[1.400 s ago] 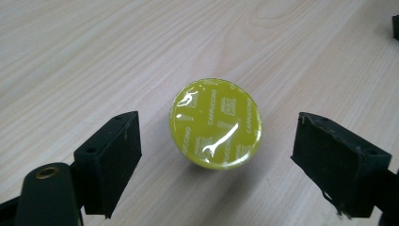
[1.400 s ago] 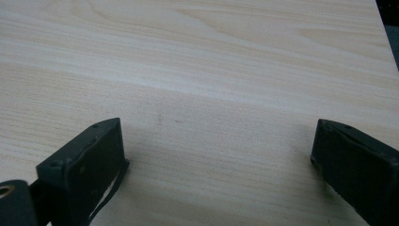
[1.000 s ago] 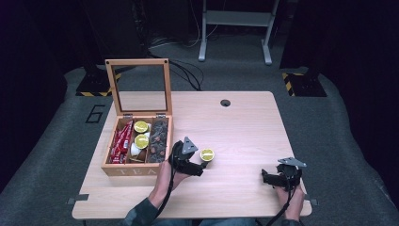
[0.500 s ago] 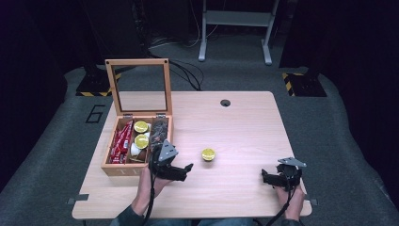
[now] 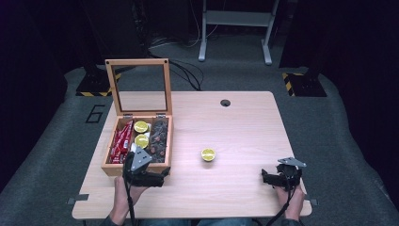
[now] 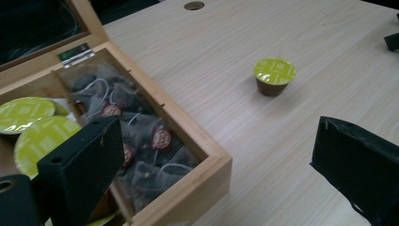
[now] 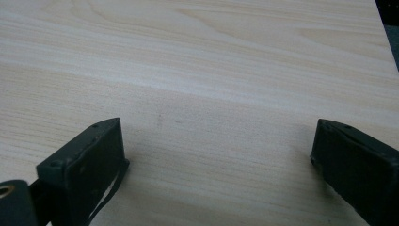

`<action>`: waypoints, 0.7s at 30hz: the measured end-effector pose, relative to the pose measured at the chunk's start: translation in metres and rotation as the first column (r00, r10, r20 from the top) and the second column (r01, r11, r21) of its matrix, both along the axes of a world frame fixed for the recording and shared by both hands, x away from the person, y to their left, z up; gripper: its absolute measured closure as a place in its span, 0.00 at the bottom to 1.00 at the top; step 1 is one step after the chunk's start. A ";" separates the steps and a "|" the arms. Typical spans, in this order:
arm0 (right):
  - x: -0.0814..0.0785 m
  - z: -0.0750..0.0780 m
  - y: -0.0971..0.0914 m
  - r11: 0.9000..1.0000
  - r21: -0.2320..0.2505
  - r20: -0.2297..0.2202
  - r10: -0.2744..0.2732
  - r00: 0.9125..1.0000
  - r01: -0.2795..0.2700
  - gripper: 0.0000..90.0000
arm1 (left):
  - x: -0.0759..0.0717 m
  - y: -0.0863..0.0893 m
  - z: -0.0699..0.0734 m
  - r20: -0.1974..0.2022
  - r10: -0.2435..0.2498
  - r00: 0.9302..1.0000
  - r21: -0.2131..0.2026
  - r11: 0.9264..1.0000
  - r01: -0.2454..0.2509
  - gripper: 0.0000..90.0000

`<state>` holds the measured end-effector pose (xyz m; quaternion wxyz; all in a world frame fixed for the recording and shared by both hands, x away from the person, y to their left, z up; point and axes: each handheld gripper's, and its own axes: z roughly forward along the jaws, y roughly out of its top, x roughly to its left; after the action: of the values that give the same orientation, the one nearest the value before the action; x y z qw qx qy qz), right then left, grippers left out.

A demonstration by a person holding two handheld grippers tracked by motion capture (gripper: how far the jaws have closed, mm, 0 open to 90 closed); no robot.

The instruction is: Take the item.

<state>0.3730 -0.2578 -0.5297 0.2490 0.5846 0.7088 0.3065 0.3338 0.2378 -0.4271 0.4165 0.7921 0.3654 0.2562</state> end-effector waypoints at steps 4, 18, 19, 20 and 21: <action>0.000 0.000 0.000 1.000 0.000 0.000 0.000 1.000 0.000 0.03 | -0.009 0.016 -0.002 0.020 0.023 1.000 0.004 1.000 -0.023 0.01; 0.000 0.000 0.000 1.000 0.000 0.000 0.000 1.000 0.000 0.03 | -0.042 0.084 -0.033 -0.008 0.188 0.982 -0.018 0.982 -0.188 0.00; 0.000 0.000 0.000 1.000 0.000 0.000 0.000 1.000 0.000 0.03 | -0.045 0.089 -0.037 -0.006 0.209 0.978 -0.023 0.978 -0.209 0.00; 0.000 0.000 0.000 1.000 0.000 0.000 0.000 1.000 0.000 0.03 | -0.047 0.094 -0.039 -0.011 0.219 0.976 -0.023 0.975 -0.219 0.00; 0.000 0.000 0.000 1.000 0.000 0.000 -0.001 1.000 0.001 0.03 | -0.048 0.097 -0.042 -0.006 0.234 0.972 -0.028 0.972 -0.234 0.00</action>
<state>0.3730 -0.2577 -0.5297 0.2491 0.5848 0.7086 0.3064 0.2857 0.3347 -0.4691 0.3943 0.7376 0.4605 0.2974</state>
